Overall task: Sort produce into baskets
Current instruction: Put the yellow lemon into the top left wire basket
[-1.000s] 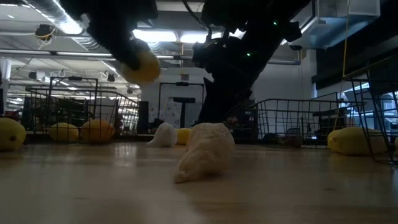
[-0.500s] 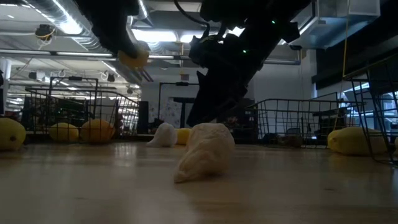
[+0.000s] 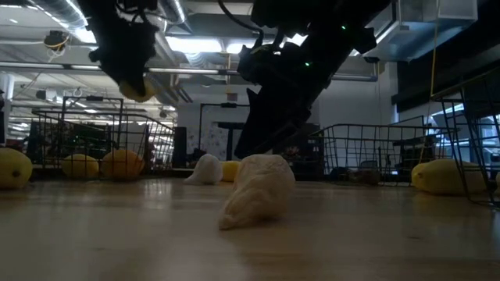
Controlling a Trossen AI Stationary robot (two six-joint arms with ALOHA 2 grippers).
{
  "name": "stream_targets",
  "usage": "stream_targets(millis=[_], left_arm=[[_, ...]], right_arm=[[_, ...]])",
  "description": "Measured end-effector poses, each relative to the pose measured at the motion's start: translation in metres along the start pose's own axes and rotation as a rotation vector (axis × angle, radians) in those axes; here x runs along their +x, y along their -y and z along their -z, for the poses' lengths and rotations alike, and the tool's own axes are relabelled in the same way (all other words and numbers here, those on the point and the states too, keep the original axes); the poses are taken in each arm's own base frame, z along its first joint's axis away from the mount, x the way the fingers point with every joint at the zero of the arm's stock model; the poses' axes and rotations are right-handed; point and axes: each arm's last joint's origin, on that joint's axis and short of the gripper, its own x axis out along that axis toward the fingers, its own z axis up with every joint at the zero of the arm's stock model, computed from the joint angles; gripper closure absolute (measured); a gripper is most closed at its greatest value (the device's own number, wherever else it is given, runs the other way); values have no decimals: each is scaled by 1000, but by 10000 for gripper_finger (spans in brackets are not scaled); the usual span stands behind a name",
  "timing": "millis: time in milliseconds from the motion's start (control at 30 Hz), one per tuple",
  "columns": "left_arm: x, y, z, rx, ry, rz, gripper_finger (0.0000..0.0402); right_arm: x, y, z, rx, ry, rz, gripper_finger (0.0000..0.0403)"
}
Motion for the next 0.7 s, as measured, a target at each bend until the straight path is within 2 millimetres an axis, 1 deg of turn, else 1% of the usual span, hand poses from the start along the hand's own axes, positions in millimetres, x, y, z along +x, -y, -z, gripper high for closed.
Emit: stream_targets(millis=[133,233,467,700], left_arm=[[9,-15,-1,-118,-59,-51,163],[19,-24,-4,-186,-122,-17,163],[50,-34,-8,-205,-254,-76,163],[82,-36,-9,-174,-381,-125,163]], right_arm=[[0,0,0,1,1,3,84],[0,0,-1,2,7,6,84],[0,0,-2,2,18,6,84],[0,0,-2,1,18,6,84]])
